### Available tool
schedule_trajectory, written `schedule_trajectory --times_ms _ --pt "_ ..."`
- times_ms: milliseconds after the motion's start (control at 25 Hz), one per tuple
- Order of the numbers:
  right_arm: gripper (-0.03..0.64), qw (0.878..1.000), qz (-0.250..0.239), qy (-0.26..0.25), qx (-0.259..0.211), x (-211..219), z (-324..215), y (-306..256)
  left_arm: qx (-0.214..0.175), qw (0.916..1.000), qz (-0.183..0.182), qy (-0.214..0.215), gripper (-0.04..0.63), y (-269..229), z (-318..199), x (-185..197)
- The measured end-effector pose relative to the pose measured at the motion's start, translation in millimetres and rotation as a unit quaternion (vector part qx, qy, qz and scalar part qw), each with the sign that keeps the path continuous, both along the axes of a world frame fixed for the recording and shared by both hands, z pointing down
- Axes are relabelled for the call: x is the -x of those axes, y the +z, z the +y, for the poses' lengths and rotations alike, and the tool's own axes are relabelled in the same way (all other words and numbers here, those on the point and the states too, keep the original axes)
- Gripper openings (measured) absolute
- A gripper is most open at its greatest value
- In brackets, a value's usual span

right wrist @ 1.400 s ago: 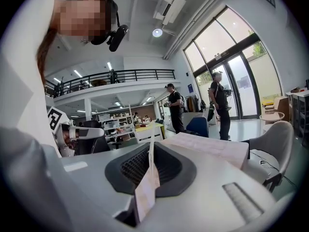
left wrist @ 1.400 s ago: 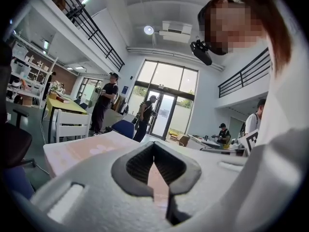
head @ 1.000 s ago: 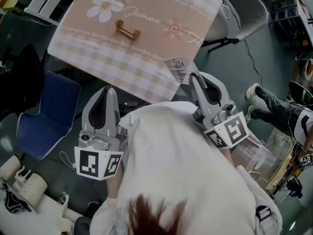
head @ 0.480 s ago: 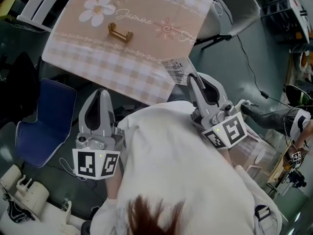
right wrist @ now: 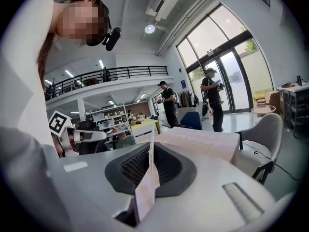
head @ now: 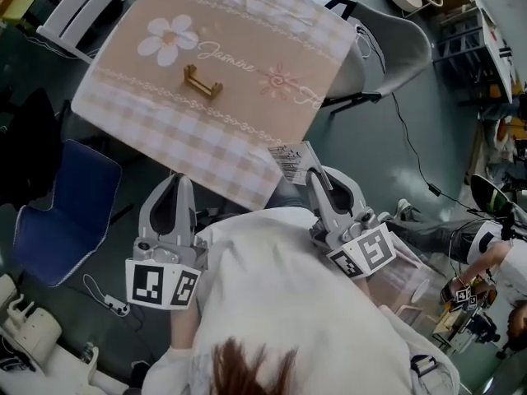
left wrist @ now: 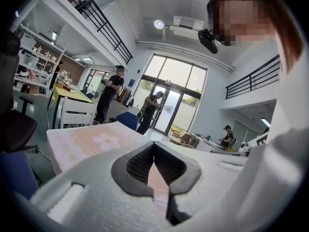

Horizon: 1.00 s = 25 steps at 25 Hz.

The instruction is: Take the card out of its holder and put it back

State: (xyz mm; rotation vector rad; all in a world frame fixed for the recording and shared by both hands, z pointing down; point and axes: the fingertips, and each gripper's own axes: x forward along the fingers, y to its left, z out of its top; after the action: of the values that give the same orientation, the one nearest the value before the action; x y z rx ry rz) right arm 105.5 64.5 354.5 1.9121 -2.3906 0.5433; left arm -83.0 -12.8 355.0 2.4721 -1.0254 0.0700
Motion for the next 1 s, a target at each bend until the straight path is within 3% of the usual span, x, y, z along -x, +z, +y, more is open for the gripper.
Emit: schedule_trajectory --times_ms 440,720,1000 --pt "0.018 0.999 -0.016 -0.031 -0.016 -8.9 -32.0 -2.7 0.001 0.9995 -0.017 -0.027 0.0 -2.8 -7.0 -2.8" --pt "0.018 0.998 -0.006 -0.052 -0.032 -16.0 -63.4 -19.7 0.017 0.9983 -0.008 -0.055 0.0 1.0 -14.5 -2.3" --pt "0.018 0.992 0.015 -0.107 -0.065 -2.3 -107.9 -34.7 0.023 0.9959 -0.006 -0.087 0.0 1.2 -11.9 11.8"
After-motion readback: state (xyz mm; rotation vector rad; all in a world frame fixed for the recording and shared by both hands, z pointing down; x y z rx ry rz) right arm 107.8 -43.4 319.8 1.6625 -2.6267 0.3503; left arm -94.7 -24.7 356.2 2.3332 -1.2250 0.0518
